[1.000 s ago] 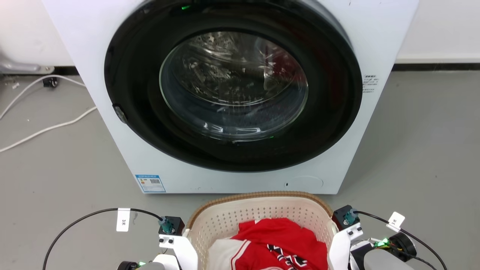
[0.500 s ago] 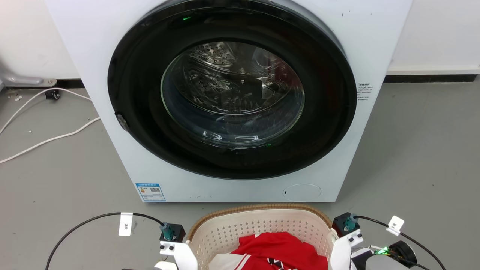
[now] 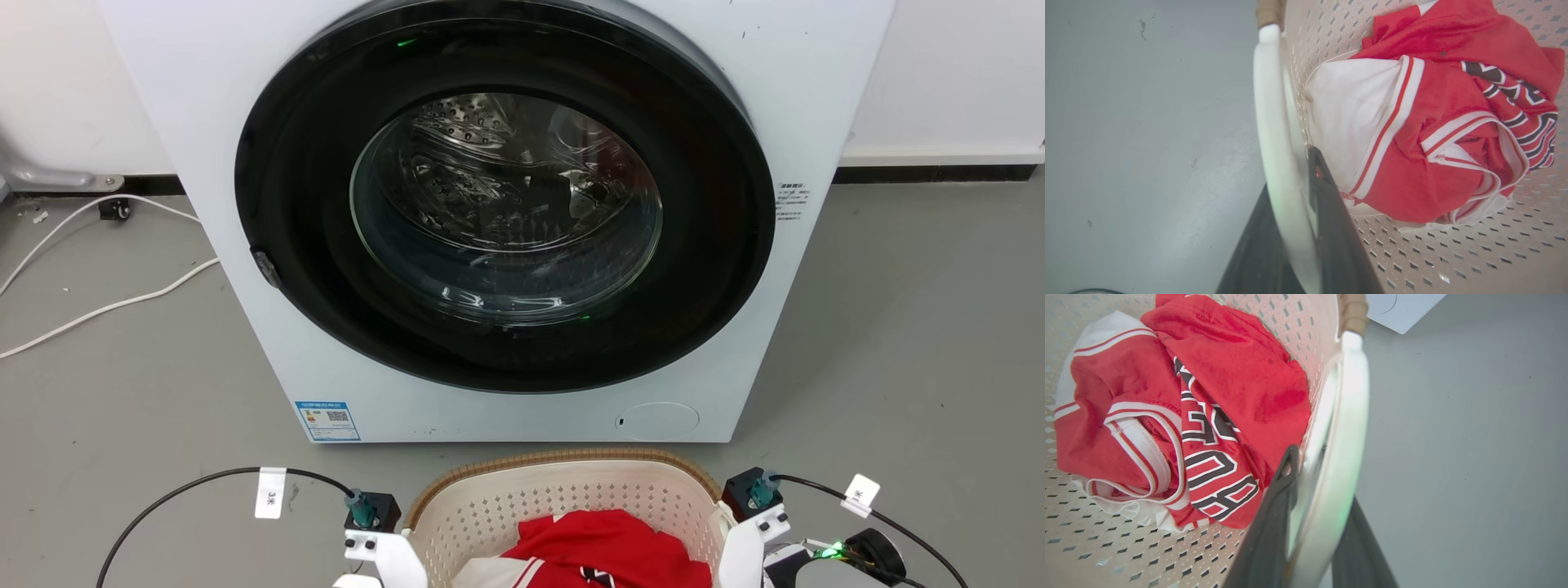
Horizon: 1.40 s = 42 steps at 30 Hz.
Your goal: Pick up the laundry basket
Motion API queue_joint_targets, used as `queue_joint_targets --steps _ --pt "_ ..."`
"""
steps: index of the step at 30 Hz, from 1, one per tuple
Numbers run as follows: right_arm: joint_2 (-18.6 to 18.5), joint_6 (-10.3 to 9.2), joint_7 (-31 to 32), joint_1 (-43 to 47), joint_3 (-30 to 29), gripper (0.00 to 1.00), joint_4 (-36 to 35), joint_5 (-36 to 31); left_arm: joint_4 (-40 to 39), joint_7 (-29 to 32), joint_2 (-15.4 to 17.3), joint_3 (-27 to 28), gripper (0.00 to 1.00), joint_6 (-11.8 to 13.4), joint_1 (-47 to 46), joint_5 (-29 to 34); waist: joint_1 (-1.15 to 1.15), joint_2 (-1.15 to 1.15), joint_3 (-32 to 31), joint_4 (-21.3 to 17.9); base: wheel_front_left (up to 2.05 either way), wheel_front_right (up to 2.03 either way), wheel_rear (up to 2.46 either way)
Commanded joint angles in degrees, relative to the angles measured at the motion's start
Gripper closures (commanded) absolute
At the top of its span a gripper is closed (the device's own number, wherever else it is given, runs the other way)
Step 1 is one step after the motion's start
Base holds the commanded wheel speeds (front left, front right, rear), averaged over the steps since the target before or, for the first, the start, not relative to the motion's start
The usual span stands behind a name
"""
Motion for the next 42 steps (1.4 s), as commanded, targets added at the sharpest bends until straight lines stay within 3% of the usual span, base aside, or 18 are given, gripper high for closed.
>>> queue_joint_targets --steps 1,42 --pt "0.4 0.66 -0.44 -0.9 0.72 1.0 -0.29 0.07 -0.27 -0.34 -0.01 -0.51 1.0 -0.6 -0.66 -0.07 0.0 0.0 -0.01 0.03 0.0 0.0 0.0" --pt "0.05 0.67 -2.08 -2.09 11.11 1.0 1.11 10.85 0.49 -1.8 0.49 -6.43 1.0 -0.59 -1.55 -6.37 0.0 0.0 -0.53 0.38 0.0 0.0 0.0"
